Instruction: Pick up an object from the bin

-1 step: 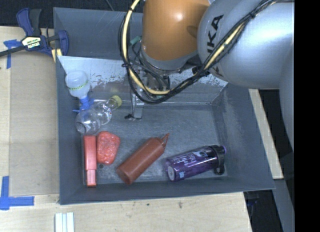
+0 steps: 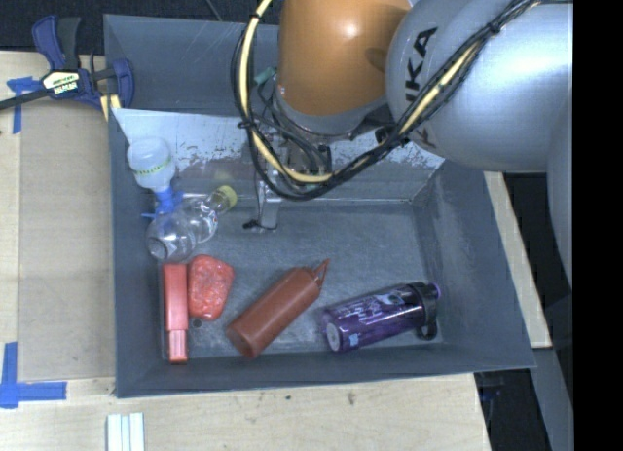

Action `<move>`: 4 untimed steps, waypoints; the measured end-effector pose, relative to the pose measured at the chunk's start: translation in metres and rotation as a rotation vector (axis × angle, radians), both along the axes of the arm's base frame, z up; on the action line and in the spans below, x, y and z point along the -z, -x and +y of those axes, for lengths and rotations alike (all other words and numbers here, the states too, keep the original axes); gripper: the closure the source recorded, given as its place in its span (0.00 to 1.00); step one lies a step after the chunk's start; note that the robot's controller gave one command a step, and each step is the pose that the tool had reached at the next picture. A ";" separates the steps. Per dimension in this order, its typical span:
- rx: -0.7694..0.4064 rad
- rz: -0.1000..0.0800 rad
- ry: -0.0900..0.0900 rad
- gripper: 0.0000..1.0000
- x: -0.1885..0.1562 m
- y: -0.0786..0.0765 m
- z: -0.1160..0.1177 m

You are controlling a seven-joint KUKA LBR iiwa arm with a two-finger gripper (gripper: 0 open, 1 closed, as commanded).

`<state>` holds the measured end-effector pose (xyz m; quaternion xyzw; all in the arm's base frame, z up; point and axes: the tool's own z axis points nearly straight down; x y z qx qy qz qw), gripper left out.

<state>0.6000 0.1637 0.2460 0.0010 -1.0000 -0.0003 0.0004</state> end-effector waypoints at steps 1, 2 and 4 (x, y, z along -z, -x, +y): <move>-0.015 -0.007 -0.002 0.00 0.061 0.027 -0.010; -0.177 -0.002 0.000 0.00 0.092 0.067 -0.021; -0.480 -0.002 0.000 1.00 0.153 0.104 -0.071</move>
Offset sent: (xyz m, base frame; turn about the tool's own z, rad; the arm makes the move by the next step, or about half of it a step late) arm -0.0816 -0.0255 -0.0988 -0.2127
